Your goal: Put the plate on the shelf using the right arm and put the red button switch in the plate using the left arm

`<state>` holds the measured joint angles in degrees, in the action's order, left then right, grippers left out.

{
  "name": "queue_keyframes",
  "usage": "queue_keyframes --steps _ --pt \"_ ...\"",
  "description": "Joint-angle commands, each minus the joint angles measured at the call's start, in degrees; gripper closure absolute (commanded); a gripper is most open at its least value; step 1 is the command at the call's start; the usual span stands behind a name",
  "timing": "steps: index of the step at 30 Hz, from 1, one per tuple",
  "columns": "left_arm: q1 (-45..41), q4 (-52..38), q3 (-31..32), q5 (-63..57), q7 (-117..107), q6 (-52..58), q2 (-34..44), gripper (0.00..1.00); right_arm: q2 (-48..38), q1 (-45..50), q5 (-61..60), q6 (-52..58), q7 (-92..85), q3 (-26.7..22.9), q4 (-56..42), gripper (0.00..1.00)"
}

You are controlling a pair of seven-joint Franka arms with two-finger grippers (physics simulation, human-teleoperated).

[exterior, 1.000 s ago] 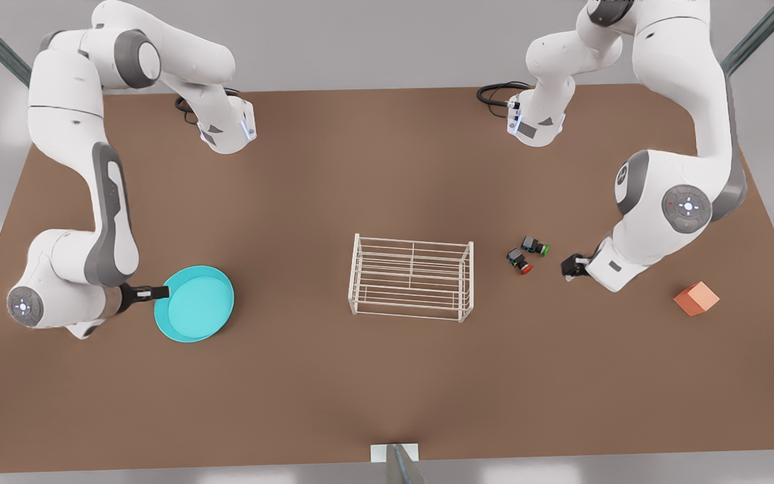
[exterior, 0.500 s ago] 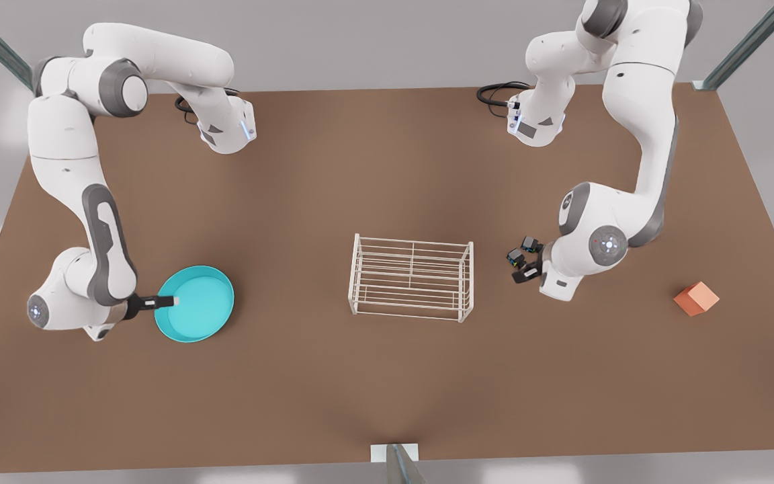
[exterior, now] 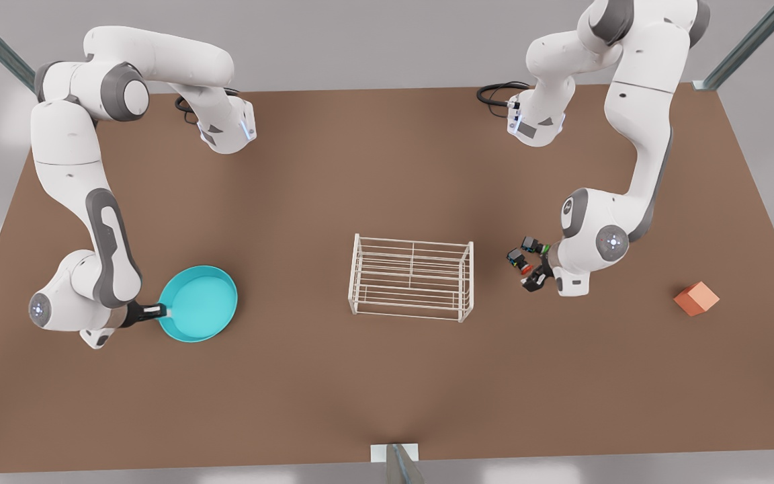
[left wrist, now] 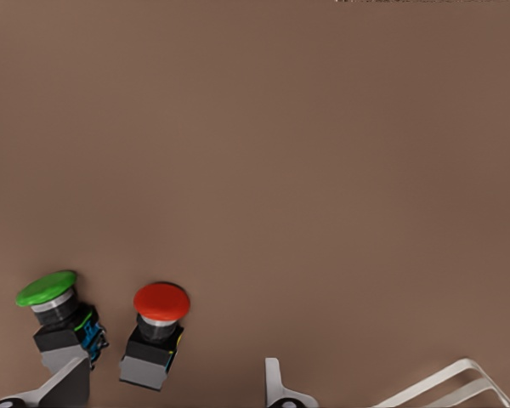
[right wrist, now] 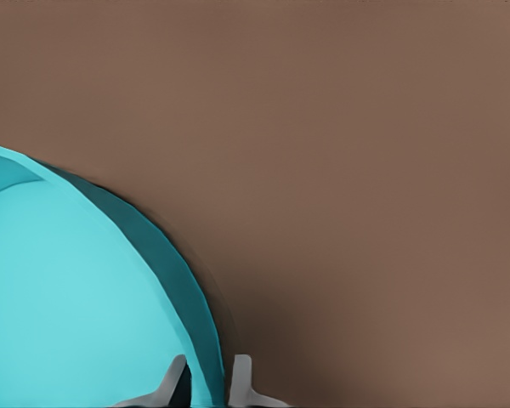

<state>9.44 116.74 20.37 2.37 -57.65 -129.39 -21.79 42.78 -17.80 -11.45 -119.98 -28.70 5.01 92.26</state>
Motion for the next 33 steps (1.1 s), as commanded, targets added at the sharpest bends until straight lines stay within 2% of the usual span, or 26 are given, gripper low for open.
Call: queue_keyframes --steps 1,4,9,13,19,22,29,33 --pt "0.05 0.15 0.02 -0.26 -5.55 -1.91 -0.27 0.0 -0.06 -0.04 -0.15 -0.52 -6.72 0.0 -0.24 0.74" --pt "-0.13 0.42 0.02 -0.44 -3.96 -2.53 -0.27 0.0 -0.06 -0.04 -0.23 -0.52 -7.42 0.0 -0.42 0.82" --pt "-0.04 2.61 0.02 -3.51 -1.77 -4.37 -0.27 0.0 -1.03 0.05 -0.15 2.12 -7.34 0.0 -2.35 0.85" --pt "-0.04 4.2 -0.06 -4.48 -0.18 -6.84 -0.62 0.0 -5.77 0.4 -0.23 10.64 -4.79 0.71 -4.37 0.85" --pt "-0.04 5.6 -0.06 -4.92 -0.18 -9.21 -1.15 0.0 -12.63 0.49 0.38 19.52 5.58 6.07 -5.16 0.85" --pt "0.05 6.66 -0.06 -5.71 -0.1 -9.38 -0.89 0.0 -12.81 0.66 0.73 23.21 14.54 12.13 -9.91 0.85" --pt "-1.18 9.38 0.46 -5.62 -1.94 -8.51 2.01 0.0 -12.72 18.14 1.79 23.83 38.18 13.89 -16.67 0.85" --pt "-2.32 10.61 0.46 -5.62 -2.38 -8.59 2.28 0.0 -10.26 26.5 1.79 20.42 50.49 13.89 -20.54 0.85"
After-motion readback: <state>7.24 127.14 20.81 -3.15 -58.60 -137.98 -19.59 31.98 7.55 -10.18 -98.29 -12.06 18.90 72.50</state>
